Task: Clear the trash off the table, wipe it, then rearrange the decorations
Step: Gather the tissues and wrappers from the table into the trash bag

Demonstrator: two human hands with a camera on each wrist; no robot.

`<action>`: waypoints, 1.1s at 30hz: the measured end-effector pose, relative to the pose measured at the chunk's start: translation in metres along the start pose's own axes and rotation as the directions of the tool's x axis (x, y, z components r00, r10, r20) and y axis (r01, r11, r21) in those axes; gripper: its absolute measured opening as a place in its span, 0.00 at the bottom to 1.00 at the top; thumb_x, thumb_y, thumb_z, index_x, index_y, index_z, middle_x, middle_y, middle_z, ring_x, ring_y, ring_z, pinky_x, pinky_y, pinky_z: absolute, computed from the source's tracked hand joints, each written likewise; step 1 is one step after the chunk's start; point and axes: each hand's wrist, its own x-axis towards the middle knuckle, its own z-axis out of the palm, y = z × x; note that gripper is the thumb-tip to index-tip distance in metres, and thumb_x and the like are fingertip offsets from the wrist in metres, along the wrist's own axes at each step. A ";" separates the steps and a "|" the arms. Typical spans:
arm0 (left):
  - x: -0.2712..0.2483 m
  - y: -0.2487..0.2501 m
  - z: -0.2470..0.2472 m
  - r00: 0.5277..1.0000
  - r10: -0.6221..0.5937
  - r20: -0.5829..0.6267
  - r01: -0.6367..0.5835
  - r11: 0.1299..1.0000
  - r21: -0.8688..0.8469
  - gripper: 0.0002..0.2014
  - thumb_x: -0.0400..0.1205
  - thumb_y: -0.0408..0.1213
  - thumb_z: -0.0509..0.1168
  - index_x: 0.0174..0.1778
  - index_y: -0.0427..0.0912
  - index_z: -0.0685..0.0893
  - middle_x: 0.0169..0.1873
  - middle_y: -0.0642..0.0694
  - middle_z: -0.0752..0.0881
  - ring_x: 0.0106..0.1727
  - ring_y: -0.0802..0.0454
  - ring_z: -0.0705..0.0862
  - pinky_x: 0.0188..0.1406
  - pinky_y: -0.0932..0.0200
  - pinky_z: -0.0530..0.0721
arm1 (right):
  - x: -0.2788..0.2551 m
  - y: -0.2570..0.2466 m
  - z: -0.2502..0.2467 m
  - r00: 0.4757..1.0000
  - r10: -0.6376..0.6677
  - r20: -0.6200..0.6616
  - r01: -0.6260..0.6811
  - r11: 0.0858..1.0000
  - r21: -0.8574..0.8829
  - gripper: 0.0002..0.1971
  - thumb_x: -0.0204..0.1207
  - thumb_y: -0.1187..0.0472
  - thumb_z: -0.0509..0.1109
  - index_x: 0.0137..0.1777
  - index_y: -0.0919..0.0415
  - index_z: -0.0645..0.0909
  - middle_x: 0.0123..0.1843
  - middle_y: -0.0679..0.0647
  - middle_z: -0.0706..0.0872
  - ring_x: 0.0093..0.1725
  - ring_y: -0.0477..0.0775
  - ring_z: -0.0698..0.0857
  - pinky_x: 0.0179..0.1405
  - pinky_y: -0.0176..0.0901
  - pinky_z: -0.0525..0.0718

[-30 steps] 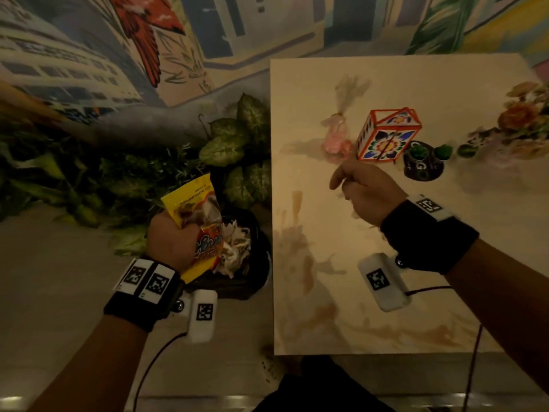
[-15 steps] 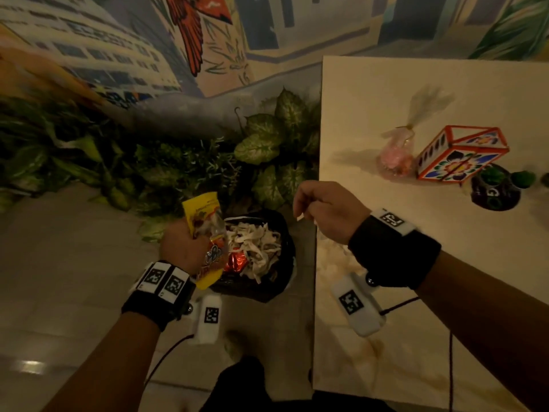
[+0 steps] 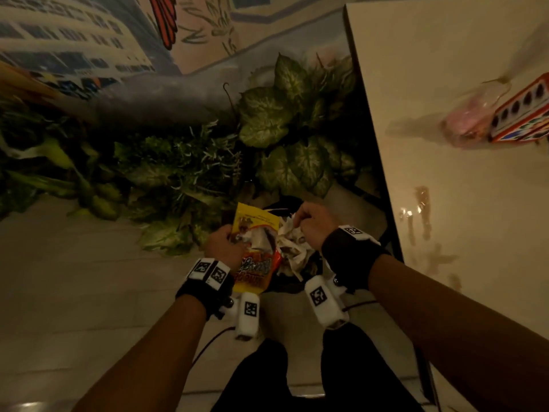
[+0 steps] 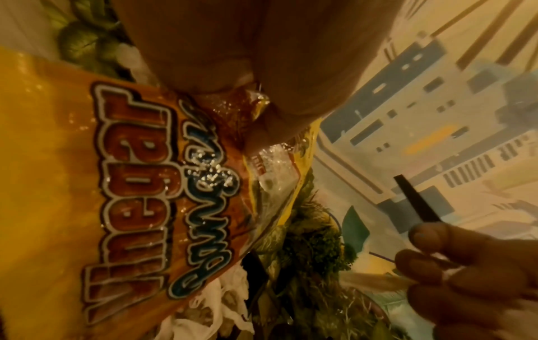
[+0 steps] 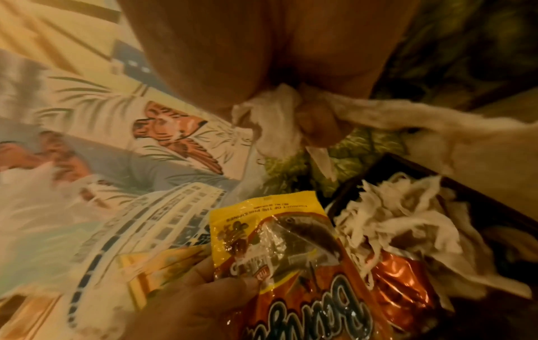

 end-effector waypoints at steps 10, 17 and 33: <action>0.088 -0.047 0.063 0.956 -0.287 0.060 0.293 0.946 -0.141 0.12 0.78 0.34 0.67 0.53 0.45 0.73 0.45 0.45 0.79 0.37 0.51 0.78 0.40 0.57 0.76 | 0.084 0.049 0.062 0.986 0.164 0.023 -0.165 0.986 0.018 0.13 0.71 0.70 0.63 0.32 0.50 0.73 0.44 0.52 0.81 0.46 0.58 0.81 0.42 0.44 0.78; 0.130 -0.071 0.097 0.970 -0.241 0.034 0.242 0.970 -0.035 0.20 0.76 0.44 0.68 0.59 0.48 0.67 0.37 0.48 0.78 0.36 0.46 0.80 0.48 0.42 0.85 | 0.131 0.092 0.087 0.987 0.158 -0.001 -0.158 0.984 -0.083 0.09 0.71 0.72 0.65 0.45 0.57 0.75 0.57 0.59 0.80 0.57 0.61 0.80 0.53 0.46 0.79; 0.124 -0.108 0.142 0.954 0.194 0.228 -0.298 0.665 0.685 0.29 0.75 0.55 0.61 0.74 0.62 0.64 0.77 0.43 0.59 0.75 0.35 0.58 0.71 0.37 0.67 | 0.177 0.128 0.115 0.959 0.215 0.186 -0.151 0.939 -0.308 0.34 0.74 0.56 0.71 0.78 0.59 0.62 0.76 0.63 0.68 0.74 0.63 0.70 0.74 0.52 0.70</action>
